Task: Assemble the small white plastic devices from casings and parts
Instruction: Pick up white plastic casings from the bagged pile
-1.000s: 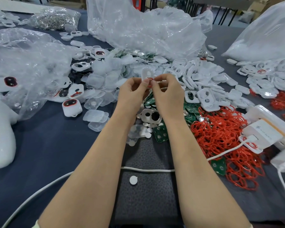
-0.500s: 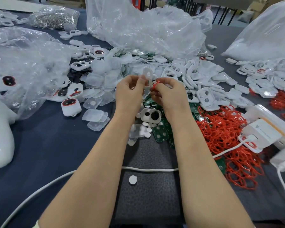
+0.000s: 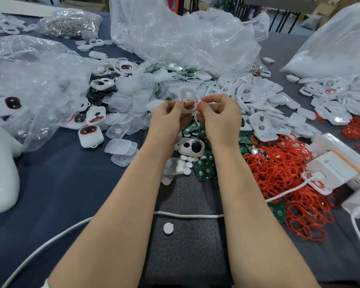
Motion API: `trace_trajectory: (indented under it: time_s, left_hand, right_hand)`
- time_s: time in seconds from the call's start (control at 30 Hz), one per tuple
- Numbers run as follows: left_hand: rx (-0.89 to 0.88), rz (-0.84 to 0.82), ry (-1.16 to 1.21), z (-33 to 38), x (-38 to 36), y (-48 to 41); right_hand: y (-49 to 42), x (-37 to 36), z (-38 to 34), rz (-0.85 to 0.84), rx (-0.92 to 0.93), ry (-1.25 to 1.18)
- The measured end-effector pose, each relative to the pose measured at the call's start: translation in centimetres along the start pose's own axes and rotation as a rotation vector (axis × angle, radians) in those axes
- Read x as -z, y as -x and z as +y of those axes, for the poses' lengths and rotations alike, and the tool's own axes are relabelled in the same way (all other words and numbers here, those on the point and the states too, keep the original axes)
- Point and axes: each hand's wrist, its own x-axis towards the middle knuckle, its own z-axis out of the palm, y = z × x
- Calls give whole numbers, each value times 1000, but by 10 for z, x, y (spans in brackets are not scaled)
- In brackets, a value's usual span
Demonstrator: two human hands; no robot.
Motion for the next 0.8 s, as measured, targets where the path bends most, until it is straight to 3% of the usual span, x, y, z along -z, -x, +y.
trace_trajectory:
  time_s: [0.13,0.43,0.8]
  left_hand:
    - [11,-12,33,0,0,1]
    - [-62,-42,-109,-2,-3,5]
    - [-167,-42,-352,-4,-3,8]
  right_hand:
    - [-1,1,-1,-16,-13,-62]
    - [-1,-2,4,74,166,205]
    - [-4,-2,7,71,178,285]
